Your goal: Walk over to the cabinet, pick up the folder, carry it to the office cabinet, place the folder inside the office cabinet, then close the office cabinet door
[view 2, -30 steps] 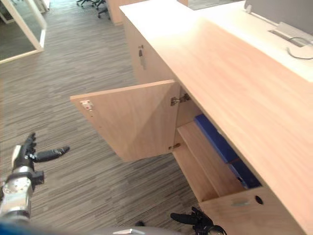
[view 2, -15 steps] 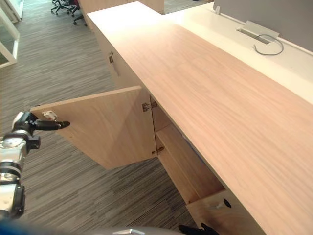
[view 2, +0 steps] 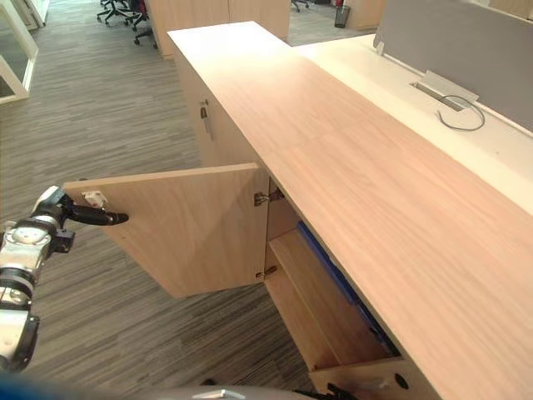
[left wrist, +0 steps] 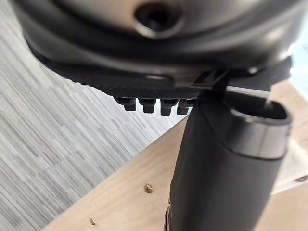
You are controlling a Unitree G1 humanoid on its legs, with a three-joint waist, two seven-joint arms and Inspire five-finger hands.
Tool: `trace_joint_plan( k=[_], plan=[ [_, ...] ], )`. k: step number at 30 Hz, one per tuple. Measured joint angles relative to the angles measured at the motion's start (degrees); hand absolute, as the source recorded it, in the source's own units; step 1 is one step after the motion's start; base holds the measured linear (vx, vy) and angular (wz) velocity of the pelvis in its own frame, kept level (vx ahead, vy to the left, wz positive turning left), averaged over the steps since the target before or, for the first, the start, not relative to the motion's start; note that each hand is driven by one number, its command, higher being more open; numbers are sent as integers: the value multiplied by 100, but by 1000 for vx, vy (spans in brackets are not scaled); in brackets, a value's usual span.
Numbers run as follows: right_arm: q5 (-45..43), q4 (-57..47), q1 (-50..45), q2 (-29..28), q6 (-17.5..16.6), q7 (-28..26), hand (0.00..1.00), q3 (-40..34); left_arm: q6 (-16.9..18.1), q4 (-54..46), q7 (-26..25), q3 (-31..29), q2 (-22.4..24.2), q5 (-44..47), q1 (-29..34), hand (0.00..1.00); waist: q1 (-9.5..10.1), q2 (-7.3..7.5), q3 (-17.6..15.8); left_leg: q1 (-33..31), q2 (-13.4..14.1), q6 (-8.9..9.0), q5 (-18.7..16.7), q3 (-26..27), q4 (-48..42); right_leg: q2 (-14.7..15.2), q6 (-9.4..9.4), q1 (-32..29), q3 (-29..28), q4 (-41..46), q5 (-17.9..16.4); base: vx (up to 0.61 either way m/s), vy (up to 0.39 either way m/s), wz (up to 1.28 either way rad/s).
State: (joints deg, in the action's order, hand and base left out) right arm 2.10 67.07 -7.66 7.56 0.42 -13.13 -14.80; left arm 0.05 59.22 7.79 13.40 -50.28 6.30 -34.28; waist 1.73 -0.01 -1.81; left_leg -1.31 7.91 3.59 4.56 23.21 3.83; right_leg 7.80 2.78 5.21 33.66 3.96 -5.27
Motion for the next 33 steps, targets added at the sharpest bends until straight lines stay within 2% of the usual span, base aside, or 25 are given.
trace_joint_plan(
  k=[1, 2, 3, 4, 6, 8, 10, 11, 13, 16, 18, 21, 23, 27, 30, 33],
  plan=[
    [2, -13, -4, 45, -54, 7, 100, -2, -19, -347, 115, 665, -403, -15, 211, 100, 19, -71, -17, 27, -23, 2, 21, 42, 39, 14, 0, -8, 2, -9, 0, -60, -1, -11],
    [7, -13, -12, 59, -72, 9, 100, 1, -19, -715, 266, 1183, -761, -4, 375, 100, 41, -91, -10, 44, -48, 1, 34, 86, 81, 28, 1, -16, 3, -30, 0, -71, 13, -17],
    [11, -12, -22, 59, -82, 8, 100, 13, -17, -1320, 577, 1781, -1307, 59, 600, 100, 75, -86, -7, 61, -87, 2, 43, 132, 108, 51, 11, -12, 7, -74, 6, -57, 17, -13],
    [14, -15, -34, 63, -97, 7, 100, 26, -16, -1634, 724, 1992, -1552, 96, 727, 100, 86, -84, -3, 60, -111, 0, 42, 138, 108, 72, 25, -11, -2, -99, 15, -55, 26, -8],
    [52, -14, -48, 100, -136, -9, 100, 53, -16, -2672, 1366, 2462, -2216, 372, 1257, 100, 100, -118, 21, 27, -242, -59, 9, 160, 117, 191, 77, -13, -29, -164, 46, -59, 49, 0],
    [140, -15, -45, 132, -180, -42, 100, 115, -16, -3216, 1695, 2630, -2454, 580, 1621, 100, 101, -149, 41, 13, -318, -107, -19, 176, 143, 256, 143, -14, -47, -205, 86, -70, 72, -3],
    [249, -70, -26, 212, -213, -60, 100, 347, -20, -4166, 2193, 2874, -2709, 760, 2367, 100, 98, -179, 64, -15, -417, -160, -70, 256, 147, 356, 252, -53, -100, -254, 157, -77, 87, -12],
    [252, -105, -28, 218, -226, -65, 100, 396, -21, -4345, 2265, 2871, -2704, 852, 2560, 100, 97, -182, 74, -31, -433, -172, -76, 271, 148, 369, 278, -67, -113, -270, 175, -59, 70, -9],
    [252, -109, -24, 212, -243, -88, 100, 511, -21, -5330, 2734, 2846, -2699, 1192, 3172, 100, 81, -156, 132, -148, -488, -220, -68, 270, 148, 397, 251, -148, -111, -315, 271, -30, 47, 2],
    [254, -106, 13, 217, -260, -134, 100, 724, -5, -6457, 3313, 2754, -2526, 1812, 3688, 100, 10, -87, 194, -191, -545, -257, -55, 276, 149, 424, 213, -191, -124, -345, 344, -7, 21, 0],
    [255, -99, 14, 205, -299, -150, 100, 822, 55, -7005, 3515, 2440, -2334, 2247, 3877, 100, -28, -63, 227, -192, -560, -320, -11, 268, 150, 435, 199, -192, -124, -343, 354, 0, 0, 0],
    [259, -93, 15, 210, -316, -172, 100, 934, 145, -7458, 3509, 1617, -2202, 2707, 3970, 100, -77, -71, 306, -191, -564, -346, 15, 236, 151, 433, 196, -184, -114, -332, 352, -4, -6, 1],
    [259, -80, 20, 266, -346, -176, 100, 933, 191, -7496, 3429, 1038, -2201, 2964, 3969, 100, -161, -144, 367, -195, -575, -359, 32, 188, 152, 435, 192, -166, -85, -322, 349, -19, -20, 11],
    [316, 49, 67, 384, -373, -199, 100, 920, 199, -7595, 3379, 930, -2202, 3091, 3976, 100, -223, -304, 401, -199, -591, -386, 58, 121, 153, 434, 190, -116, -18, -345, 348, -15, -17, 10],
    [708, 104, 87, 375, -410, -321, 100, 681, 199, -7725, 3392, 934, -2171, 3086, 3975, 100, -211, -300, 406, -197, -578, -382, 85, 93, 153, 411, 189, -98, 20, -366, 347, -15, -31, 6],
    [1146, 130, 44, 239, -432, -511, 100, -18, 199, -7836, 3390, 944, -2112, 3038, 3965, 100, -237, -228, 405, -159, -599, -389, 92, 105, 149, 381, 189, -66, 35, -387, 348, -2, -5, -1]
  ],
)
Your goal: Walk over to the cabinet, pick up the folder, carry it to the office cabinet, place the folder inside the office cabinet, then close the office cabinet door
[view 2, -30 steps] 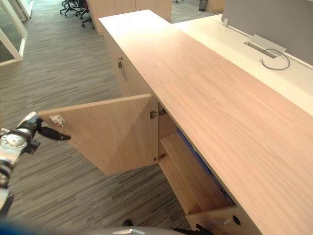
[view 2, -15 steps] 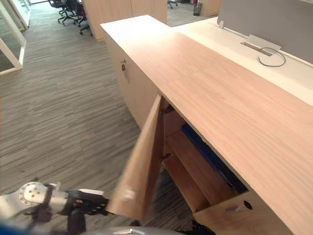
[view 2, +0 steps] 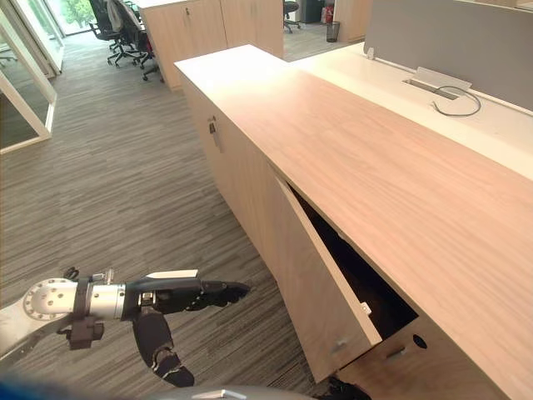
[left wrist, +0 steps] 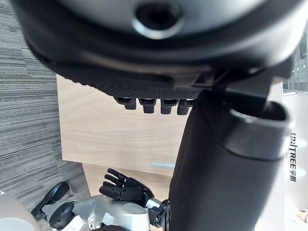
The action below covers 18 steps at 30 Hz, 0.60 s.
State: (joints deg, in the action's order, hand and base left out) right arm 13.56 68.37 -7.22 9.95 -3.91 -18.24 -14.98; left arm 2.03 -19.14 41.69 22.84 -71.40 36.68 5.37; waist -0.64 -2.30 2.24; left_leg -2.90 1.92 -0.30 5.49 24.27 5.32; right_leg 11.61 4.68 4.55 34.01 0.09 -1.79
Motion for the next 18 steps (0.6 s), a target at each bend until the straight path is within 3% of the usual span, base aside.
trace_joint_plan(
  k=[7, 11, 15, 16, 18],
  plan=[
    [719, 113, -164, -189, 50, -463, 100, -2422, -1, -35, 160, -1, 319, -336, -5, 100, -139, 220, -47, 209, 33, 97, -102, 249, 1, -15, 14, 62, -233, -46, 6, -16, -11, -16],
    [739, 103, -460, -54, 169, -516, 100, -3129, -1, 57, 213, -1, 698, -355, -5, 100, -299, 268, -84, 357, 57, 162, -214, 530, 2, -16, 45, 54, -516, -106, 26, 18, -8, -43],
    [873, 107, -876, -23, 384, -479, 100, -3186, 24, 660, -9, -5, 1755, -457, -7, 100, -452, 292, -68, 511, 160, 204, -328, 972, -51, -40, 44, -37, -964, -113, 26, 52, -42, -57],
    [863, 122, -860, -56, 473, -468, 100, -3147, 56, 1056, -306, -7, 2334, -731, -48, 100, -515, 330, -93, 322, 343, 186, -640, 1142, -643, -42, 41, -130, -1156, -82, 24, 54, -91, -69],
    [784, 123, -770, -58, 530, -457, 100, -3044, 54, 1443, -632, -10, 2921, -1078, -202, 100, -603, 299, -239, -12, 797, 157, -1187, 1205, -1818, -141, 40, -146, -1322, -49, 24, 84, -134, -63]
  ],
)
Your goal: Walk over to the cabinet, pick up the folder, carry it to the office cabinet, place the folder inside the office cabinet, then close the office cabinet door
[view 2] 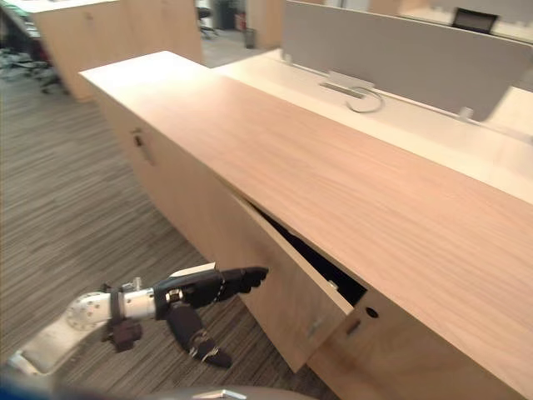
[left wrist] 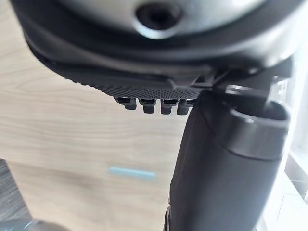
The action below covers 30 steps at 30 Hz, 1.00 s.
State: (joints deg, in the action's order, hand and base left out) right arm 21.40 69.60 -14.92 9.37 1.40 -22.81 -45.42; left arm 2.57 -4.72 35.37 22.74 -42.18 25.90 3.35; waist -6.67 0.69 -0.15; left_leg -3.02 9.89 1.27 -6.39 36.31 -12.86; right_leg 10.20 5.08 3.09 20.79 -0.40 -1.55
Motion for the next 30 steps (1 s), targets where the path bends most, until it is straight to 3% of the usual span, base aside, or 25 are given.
trace_joint_plan(
  k=[2, 3, 4, 5, 6, 7, 8, 11, 13, 15, 17, 19, 20, 21, 22, 23, 24, 25, 26, 27, 30],
  plan=[
    [-157, 0, 67, 105, 66, 66, 100, 280, 13, 283, -425, -341, 582, -438, -1, 100, 61, -107, -178, -287, 432, -161, -360, -356, -1207, -150, -4, 28, -302, 49, 1, 102, -84, -84],
    [-191, -3, 126, 255, 115, 111, 100, 714, 55, 375, -725, -469, 972, -923, 35, 100, 168, -157, -247, -391, 448, -191, -376, -1043, -1677, -163, -9, 22, -576, 108, -2, 63, 9, -122],
    [-211, -8, 213, 417, 121, 154, 100, 1141, 139, 500, -937, -623, 1405, -1337, 138, 100, 309, -206, -332, -479, 314, -191, -400, -1855, -2028, -151, -11, 15, -892, 167, -2, 22, 59, -124],
    [-252, -1, 274, 518, 134, 181, 100, 1303, 212, 558, -1053, -689, 1614, -1532, 236, 100, 381, -256, -339, -500, 164, -126, -598, -2344, -2059, -113, -13, -13, -1081, 195, 10, -16, 167, -133],
    [-356, 56, 391, 689, 185, 212, 100, 1487, 385, 650, -1198, -864, 1937, -1821, 471, 100, 549, -401, -334, -333, -228, 52, -952, -3477, -1689, -135, 22, -151, -1397, 282, 33, -55, 237, -131],
    [-352, 117, 542, 780, 216, 258, 100, 1582, 480, 789, -1304, -973, 2205, -2039, 659, 100, 657, -549, -334, -99, -415, 69, -1038, -4303, -1143, -259, 116, -282, -1659, 278, 90, -75, 266, -124],
    [-352, 118, 603, 798, 217, 288, 100, 1657, 505, 921, -1350, -1048, 2372, -2109, 746, 100, 655, -583, -337, 62, -409, 81, -1159, -4525, -911, -348, 161, -341, -1744, 264, 118, -71, 228, -86],
    [-601, 108, 746, 531, 237, 453, 100, 1766, 422, 2256, -1693, -1609, 3261, -2192, 820, 100, 610, -308, -325, -43, -589, 108, -1128, -4297, -675, -190, 123, -527, -2035, -22, 403, -62, 190, -54],
    [-884, -30, 677, 329, 239, 706, 100, 1973, 248, 3109, -2206, -2256, 3748, -1815, 905, 100, 579, -153, -303, -16, -635, 76, -1107, -3992, -612, -149, 155, -768, -2356, 56, 455, -16, 125, -65],
    [-1036, -329, 574, 278, 227, 853, 100, 2268, 183, 3241, -2521, -2422, 3890, -1375, 1053, 100, 582, -125, -308, 140, -671, 25, -1067, -3727, -498, -128, 160, -886, -2592, 167, 473, 34, 75, -67],
    [-1039, -618, 508, 331, 204, 995, 100, 2561, 188, 3239, -2643, -2429, 3981, -970, 1141, 100, 600, -199, -364, 386, -755, -32, -969, -3488, -263, -72, 162, -968, -2747, 326, 472, -2, 57, -66],
    [-1034, -807, 548, 420, 207, 1073, 100, 2904, 200, 3240, -2658, -2491, 4079, -797, 1110, 100, 647, -244, -396, 500, -797, -69, -841, -3226, -55, -1, 165, -1271, -2448, 714, 469, -81, 8, -60],
    [-1039, -875, 651, 391, 206, 1126, 100, 2913, 213, 3267, -2657, -2556, 4181, -801, 1104, 100, 655, -246, -425, 596, -830, -112, -722, -3046, 110, 106, 91, -1504, -1814, 1136, 369, -126, -29, -31],
    [-1065, -886, 629, 404, 206, 1157, 100, 2895, 232, 3369, -2639, -2587, 4285, -859, 1095, 100, 607, -297, -467, 689, -843, -138, -671, -3020, 220, 293, -176, -1597, -1389, 1713, 48, -147, -26, -18],
    [-1105, -886, 588, 406, 208, 1171, 100, 2873, 233, 3419, -2627, -2634, 4337, -903, 1135, 100, 614, -287, -470, 814, -855, -134, -657, -2995, 291, 502, -322, -1662, -977, 2313, -202, -117, -29, -9],
    [-1147, -884, 428, 395, 208, 1195, 100, 2886, 247, 3501, -2615, -2786, 4417, -977, 1383, 100, 626, -197, -358, 1067, -834, -124, -661, -2894, 389, 866, -304, -1601, -342, 3295, -615, -87, -37, -20],
    [-1150, -866, 361, 363, 201, 1195, 100, 2888, 252, 3618, -2604, -2879, 4417, -1001, 1445, 100, 645, -150, -295, 1104, -819, -90, -664, -2875, 411, 934, -257, -1515, -184, 3381, -674, -30, -127, -28],
    [-1150, -843, 285, 266, 199, 1195, 100, 2885, 258, 3882, -2604, -3055, 4387, -1027, 1451, 100, 665, -49, -232, 1122, -805, -10, -650, -2842, 456, 946, -63, -1375, -44, 3221, -786, 42, -228, -41],
    [-1158, -715, 284, 163, 201, 1196, 100, 2856, 260, 4441, -2609, -3334, 4321, -1026, 1359, 100, 700, -11, -198, 1100, -695, 90, -615, -2730, 546, 699, 67, -1342, -51, 2767, -872, 73, -295, -56],
    [-1263, -582, 291, 142, 182, 1208, 100, 2743, 170, 5045, -2606, -3572, 4333, -1028, 1280, 100, 692, -178, -154, 1045, -487, 163, -548, -2705, 592, 307, -46, -1265, -55, 2301, -653, 74, -241, -60],
    [-1261, -198, 346, 34, 184, 1209, 100, 2366, 186, 5661, -2627, -4209, 4329, -1014, 1111, 100, 706, -269, -163, 1108, -250, 170, -242, -2770, 733, -158, -234, -1043, -109, 1600, -326, 84, -236, -41]
  ],
)
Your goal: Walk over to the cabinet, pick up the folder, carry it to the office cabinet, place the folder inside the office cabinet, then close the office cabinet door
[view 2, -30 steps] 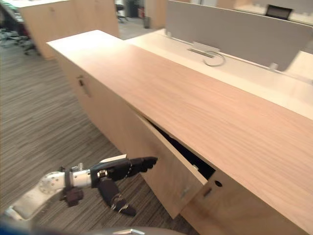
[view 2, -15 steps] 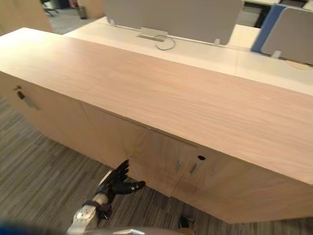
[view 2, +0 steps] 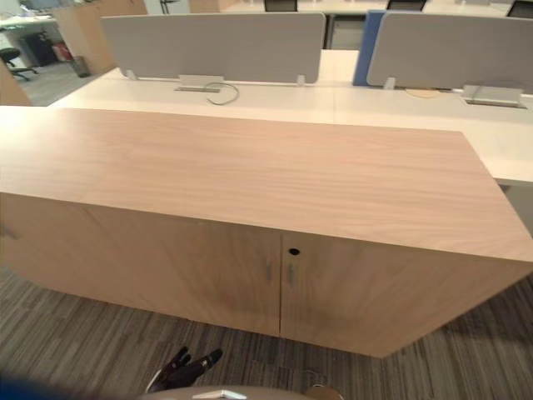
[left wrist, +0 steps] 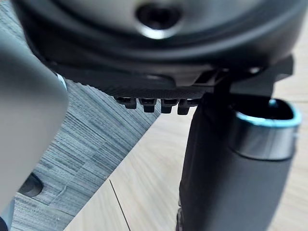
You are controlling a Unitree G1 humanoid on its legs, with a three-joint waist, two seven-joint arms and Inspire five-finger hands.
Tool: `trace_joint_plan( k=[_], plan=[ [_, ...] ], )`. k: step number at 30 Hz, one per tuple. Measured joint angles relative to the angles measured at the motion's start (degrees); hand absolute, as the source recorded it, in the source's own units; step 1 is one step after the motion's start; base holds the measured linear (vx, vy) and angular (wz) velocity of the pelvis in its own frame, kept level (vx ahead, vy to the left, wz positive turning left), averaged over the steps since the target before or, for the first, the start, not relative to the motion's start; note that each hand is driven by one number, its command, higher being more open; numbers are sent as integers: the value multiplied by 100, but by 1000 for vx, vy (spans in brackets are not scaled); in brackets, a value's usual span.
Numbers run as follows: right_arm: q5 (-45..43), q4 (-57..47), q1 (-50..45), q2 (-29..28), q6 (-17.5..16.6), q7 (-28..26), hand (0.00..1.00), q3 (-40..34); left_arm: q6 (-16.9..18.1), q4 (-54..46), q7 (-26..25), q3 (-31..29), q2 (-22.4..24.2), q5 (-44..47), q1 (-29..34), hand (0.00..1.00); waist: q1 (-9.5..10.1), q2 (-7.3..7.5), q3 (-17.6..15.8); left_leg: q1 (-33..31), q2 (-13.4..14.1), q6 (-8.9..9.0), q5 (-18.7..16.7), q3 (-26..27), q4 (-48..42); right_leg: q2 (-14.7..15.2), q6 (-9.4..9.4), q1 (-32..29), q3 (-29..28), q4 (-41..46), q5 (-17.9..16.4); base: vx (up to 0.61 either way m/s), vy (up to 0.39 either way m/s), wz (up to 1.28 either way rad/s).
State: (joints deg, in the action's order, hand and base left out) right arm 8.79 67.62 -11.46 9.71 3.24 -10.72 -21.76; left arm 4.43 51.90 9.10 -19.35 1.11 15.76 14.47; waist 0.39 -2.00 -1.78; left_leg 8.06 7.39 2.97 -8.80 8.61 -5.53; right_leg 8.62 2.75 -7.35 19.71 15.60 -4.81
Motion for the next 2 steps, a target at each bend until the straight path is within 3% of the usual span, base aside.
trace_joint_plan(
  k=[2],
  plan=[
    [-6, 88, -11, -57, -1, 10, 100, -121, -2, 236, -3, -136, -1, 2, 12, 100, -35, -11, 13, 67, 66, -40, 170, -79, 32, -207, -50, 321, 7, -642, 304, 40, -186, -16]
  ],
)
